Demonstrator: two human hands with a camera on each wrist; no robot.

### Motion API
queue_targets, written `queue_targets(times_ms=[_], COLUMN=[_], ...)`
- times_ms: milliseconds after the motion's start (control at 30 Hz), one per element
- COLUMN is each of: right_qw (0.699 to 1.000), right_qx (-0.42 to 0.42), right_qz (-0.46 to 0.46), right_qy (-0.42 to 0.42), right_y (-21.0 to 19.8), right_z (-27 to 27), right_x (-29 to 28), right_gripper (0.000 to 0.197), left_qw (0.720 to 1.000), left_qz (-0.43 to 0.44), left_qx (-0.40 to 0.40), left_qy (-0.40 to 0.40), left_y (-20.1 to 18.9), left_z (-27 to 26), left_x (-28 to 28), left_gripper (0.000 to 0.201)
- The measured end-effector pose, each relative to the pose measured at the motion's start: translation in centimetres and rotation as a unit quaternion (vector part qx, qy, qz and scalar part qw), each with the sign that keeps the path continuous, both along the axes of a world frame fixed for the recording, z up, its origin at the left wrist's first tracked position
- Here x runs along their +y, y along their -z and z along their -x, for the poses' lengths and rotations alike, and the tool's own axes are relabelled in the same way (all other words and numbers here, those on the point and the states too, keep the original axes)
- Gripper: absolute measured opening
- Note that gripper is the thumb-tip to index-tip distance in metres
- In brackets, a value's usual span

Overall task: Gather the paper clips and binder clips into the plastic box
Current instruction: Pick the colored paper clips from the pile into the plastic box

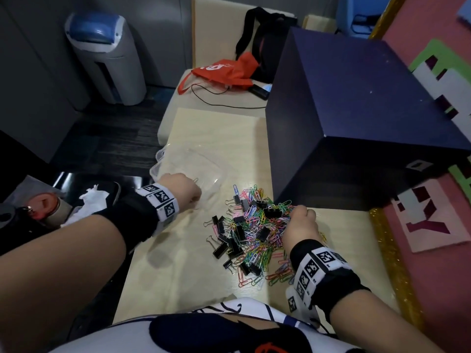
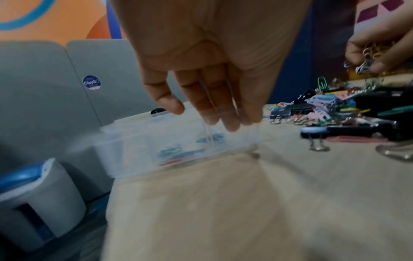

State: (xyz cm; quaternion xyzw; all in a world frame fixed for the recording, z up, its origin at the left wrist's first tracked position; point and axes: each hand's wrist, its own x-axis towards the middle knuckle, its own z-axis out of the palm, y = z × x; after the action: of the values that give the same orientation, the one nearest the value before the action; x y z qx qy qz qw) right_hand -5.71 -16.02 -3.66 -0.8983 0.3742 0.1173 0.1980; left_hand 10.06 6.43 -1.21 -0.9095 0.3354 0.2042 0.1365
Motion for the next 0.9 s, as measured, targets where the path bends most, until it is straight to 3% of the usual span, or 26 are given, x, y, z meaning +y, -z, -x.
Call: queue_targets(times_ms=[133,200,367,433,533,733,900], right_qw=[0.999,0.999,0.991,0.984,0.980,0.979,0.974], right_qx=[-0.025,-0.039,-0.106,-0.127,-0.132,-0.108,-0.078], right_qz=[-0.008,-0.007,-0.007,-0.009,-0.030,-0.135,-0.208], right_qy=[-0.018,-0.031,-0.086,-0.124,-0.149,-0.104,-0.052], right_y=[-0.1,-0.2,-0.3,-0.9,-2.1,-3.0,-3.5], right_z=[0.0,0.1,0.3,0.0,-1.5,-6.7,-10.2], right_x=[0.4,0.4,1.0,1.6,2.7,5.1,6.9], right_gripper=[0.038,0.034,0.021,0.020,0.018,0.014,0.023], left_qw=[0.985,0.982,0.995,0.993,0.992,0.977,0.972], left_qz=[0.139,0.158,-0.041,-0.051,0.008,0.143,0.187], left_qx=[0.057,0.050,-0.019,0.000,0.023,0.074,0.062], left_qy=[-0.082,-0.093,-0.091,-0.108,-0.124,-0.138,-0.125], left_y=[0.3,0.1,-1.1,-0.9,-0.2,1.6,1.9], left_z=[0.6,0.4,-1.0,-1.1,-0.1,2.9,3.7], left_x=[-1.4,-1.2,1.7,2.3,2.1,0.3,-0.1], left_gripper=[0.029,0.035,0.033,0.031,0.027,0.026,0.019])
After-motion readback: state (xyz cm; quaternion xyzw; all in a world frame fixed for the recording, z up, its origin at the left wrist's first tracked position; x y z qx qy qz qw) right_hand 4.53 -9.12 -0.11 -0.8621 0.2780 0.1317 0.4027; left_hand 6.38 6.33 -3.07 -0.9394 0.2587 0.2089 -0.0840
